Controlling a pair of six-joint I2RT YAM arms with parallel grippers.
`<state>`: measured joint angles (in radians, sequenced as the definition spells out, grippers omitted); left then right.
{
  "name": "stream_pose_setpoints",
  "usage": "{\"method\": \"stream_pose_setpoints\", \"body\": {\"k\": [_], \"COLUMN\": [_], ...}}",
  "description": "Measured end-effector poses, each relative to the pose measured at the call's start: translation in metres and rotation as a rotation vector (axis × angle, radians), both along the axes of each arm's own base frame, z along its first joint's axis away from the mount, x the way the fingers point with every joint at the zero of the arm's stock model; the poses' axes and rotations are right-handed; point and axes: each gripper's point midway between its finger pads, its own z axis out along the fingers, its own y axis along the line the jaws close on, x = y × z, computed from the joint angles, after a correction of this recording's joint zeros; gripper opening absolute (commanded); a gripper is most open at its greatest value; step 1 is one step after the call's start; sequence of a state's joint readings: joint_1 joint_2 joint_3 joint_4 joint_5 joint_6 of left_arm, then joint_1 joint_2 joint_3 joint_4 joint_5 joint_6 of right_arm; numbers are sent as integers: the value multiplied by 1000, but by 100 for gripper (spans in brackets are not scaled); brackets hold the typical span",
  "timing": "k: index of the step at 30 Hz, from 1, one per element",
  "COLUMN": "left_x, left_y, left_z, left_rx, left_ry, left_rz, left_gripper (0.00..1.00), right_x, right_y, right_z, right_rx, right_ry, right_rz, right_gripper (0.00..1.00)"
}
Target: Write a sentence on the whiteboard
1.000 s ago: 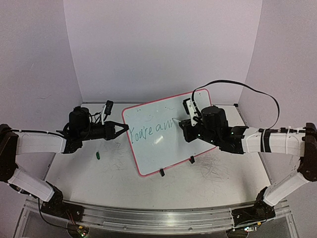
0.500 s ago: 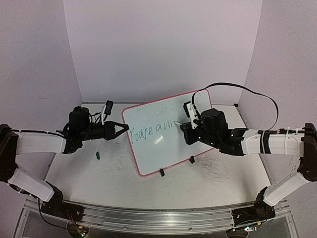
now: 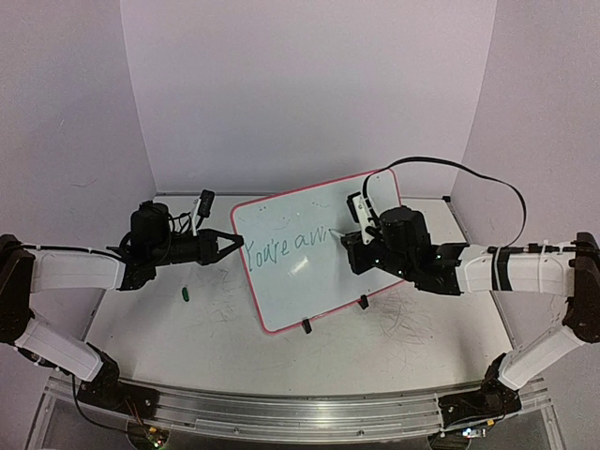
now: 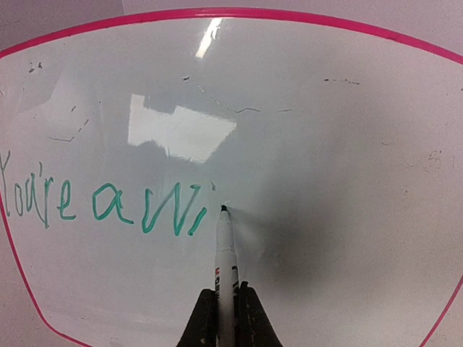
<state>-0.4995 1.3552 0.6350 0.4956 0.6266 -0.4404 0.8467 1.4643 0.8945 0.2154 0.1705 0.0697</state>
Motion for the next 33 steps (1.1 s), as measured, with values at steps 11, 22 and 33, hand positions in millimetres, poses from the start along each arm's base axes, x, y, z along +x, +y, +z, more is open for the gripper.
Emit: {"method": "stream_pose_setpoints", "body": {"k": [11,22,33], "left_x": [0,0,0], "left_y": [0,0,0], "left_z": [0,0,0], "left_rx": [0,0,0], "left_ry": [1,1,1], "left_rz": [1,0,0], "left_gripper": [0,0,0], "right_x": [-9,-6,3], "right_y": [-7,-5,-2], "right_z": [-18,-12,-1], "right_rx": [-7,4,17], "right_ry": [42,31,3], "right_rz": [-1,-4,-30], "right_gripper": [0,0,0]}}
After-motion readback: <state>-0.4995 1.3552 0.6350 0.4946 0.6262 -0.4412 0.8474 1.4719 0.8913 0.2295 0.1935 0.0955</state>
